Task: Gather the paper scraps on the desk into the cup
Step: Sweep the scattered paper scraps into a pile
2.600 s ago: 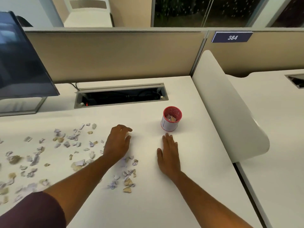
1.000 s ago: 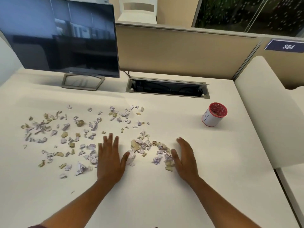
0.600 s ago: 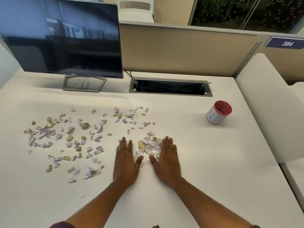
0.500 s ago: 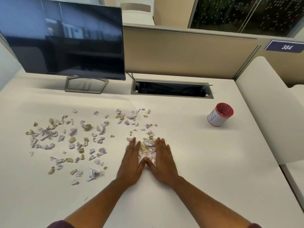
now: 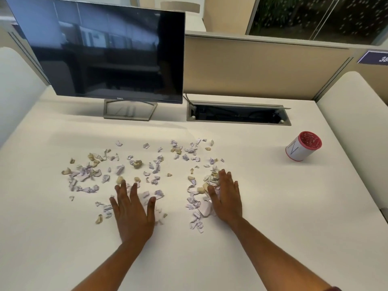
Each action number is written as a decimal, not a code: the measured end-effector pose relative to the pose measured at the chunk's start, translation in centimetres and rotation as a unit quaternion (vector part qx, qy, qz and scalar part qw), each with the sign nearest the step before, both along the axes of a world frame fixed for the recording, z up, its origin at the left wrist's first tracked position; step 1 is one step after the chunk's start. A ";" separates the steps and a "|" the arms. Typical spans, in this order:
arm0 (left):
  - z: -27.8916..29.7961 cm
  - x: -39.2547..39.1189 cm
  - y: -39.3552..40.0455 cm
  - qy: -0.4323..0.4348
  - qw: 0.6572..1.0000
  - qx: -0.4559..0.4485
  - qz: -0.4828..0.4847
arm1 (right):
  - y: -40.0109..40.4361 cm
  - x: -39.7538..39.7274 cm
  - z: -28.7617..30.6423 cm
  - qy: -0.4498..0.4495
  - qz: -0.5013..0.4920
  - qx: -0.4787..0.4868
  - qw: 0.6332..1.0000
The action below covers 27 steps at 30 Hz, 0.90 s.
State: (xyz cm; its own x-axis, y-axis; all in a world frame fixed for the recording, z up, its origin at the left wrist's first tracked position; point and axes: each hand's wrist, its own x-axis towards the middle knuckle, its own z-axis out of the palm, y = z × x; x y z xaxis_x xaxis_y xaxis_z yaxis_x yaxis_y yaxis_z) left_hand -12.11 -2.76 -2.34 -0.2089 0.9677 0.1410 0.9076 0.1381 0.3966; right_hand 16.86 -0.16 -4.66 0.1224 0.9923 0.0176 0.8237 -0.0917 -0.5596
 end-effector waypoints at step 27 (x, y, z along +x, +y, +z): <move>-1.4 -3.5 -1.9 -0.064 0.989 -0.131 -0.021 | -4.4 -14.2 -0.6 -0.127 -0.041 -0.063 0.989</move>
State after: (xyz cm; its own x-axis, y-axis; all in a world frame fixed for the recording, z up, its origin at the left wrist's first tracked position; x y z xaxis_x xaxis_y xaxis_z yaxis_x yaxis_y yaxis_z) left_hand -15.62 -4.70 -3.76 -0.1673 0.9759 -0.1403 0.8593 0.2141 0.4645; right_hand 2.63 -4.58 -5.23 0.2094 0.9757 -0.0646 0.9232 -0.2190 -0.3158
